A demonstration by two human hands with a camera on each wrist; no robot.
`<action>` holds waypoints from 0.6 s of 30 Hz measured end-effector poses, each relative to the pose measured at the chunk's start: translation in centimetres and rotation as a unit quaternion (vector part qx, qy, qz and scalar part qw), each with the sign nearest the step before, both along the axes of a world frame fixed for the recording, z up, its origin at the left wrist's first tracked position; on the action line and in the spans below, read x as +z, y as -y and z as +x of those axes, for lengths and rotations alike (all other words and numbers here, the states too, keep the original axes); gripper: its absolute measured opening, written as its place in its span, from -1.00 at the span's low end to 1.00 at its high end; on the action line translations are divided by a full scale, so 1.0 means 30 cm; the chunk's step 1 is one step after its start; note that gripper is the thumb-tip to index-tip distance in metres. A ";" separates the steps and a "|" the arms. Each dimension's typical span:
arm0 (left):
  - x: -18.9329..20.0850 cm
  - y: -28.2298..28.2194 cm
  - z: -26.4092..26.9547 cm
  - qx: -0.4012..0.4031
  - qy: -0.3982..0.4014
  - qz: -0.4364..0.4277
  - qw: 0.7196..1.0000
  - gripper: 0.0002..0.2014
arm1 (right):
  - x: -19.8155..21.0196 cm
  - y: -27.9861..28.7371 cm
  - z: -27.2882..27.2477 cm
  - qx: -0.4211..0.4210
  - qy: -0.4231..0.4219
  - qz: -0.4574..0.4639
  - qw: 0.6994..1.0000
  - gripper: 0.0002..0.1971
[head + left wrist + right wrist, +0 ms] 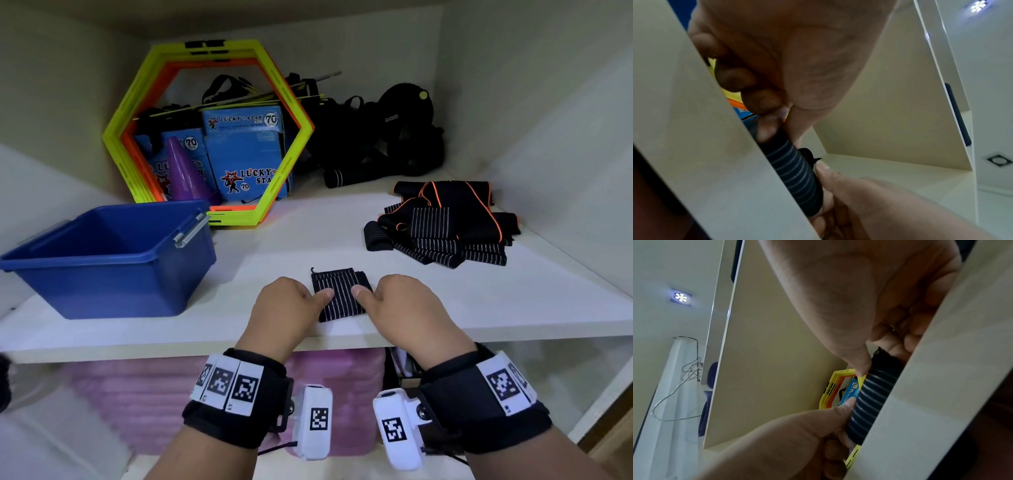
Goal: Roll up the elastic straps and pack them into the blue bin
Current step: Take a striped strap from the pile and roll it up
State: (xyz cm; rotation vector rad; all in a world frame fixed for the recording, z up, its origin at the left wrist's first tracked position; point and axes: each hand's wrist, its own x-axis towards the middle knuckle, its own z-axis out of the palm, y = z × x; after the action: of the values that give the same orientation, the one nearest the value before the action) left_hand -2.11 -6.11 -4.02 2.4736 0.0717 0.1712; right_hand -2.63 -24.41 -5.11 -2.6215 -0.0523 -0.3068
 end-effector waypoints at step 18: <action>-0.034 -0.242 -0.137 0.019 0.186 0.046 0.981 -0.79 | 0.015 -0.249 -0.018 0.134 -0.011 0.084 0.987 -0.63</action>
State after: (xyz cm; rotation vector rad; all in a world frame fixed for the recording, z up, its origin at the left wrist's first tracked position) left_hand -6.22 1.14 -5.05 2.4892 -0.0486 0.6626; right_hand -3.16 -16.94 -4.67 -2.4123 -0.3541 -0.1803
